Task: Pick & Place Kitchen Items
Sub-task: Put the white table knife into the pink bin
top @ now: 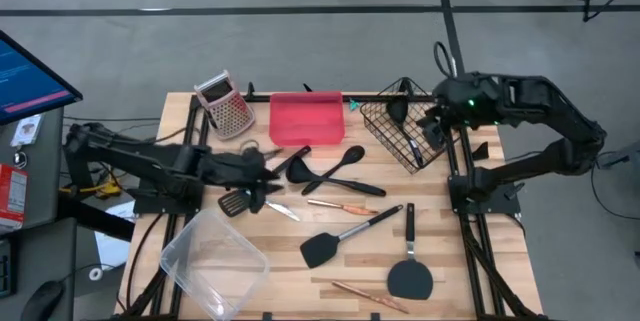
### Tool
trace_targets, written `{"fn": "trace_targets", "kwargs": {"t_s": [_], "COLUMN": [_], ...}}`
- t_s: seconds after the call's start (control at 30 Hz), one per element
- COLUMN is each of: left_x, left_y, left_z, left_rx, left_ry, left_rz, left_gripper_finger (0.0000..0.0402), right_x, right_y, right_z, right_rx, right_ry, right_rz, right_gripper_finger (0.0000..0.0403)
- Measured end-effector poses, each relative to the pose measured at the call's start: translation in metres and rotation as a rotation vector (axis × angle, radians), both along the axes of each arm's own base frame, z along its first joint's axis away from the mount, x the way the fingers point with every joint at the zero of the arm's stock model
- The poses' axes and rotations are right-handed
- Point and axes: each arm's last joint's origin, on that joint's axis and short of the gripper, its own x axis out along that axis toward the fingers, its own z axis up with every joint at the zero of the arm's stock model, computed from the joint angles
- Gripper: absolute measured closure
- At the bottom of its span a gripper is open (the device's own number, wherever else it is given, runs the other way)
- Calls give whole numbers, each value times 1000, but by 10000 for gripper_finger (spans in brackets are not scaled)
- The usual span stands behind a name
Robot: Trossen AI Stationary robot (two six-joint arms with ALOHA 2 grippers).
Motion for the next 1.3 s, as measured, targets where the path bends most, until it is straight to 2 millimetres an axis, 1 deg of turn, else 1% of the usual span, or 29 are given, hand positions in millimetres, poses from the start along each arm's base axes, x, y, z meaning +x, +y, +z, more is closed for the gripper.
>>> {"fn": "trace_targets", "kwargs": {"t_s": [0.1,0.23,0.37,0.6,0.83,0.9,1.1,1.3], "left_x": [8,13,14,14,8,2,-6,-14], "left_y": [-1,3,11,13,13,14,15,16], "left_z": [-10,-21,-37,-70,-89,-95,-115,-128], "left_rx": [29,119,148,249,266,277,294,332], "left_ry": [59,142,282,418,439,462,459,487], "left_rz": [-67,-122,-169,-303,-363,-378,-399,-446], "left_gripper_finger": [216,177,157,160,155,155,155,163], "right_x": [-6,-12,-13,-9,-9,-8,-5,-1], "right_y": [10,20,28,40,48,50,54,55], "right_z": [0,0,-1,-3,-5,-5,-6,-7], "right_rx": [1,2,15,37,69,71,58,56], "right_ry": [-6,-13,-17,-24,-20,-21,-17,-8], "right_rz": [-9,-23,-22,-13,0,1,8,8], "right_gripper_finger": [203,202,203,208,208,207,210,213]}}
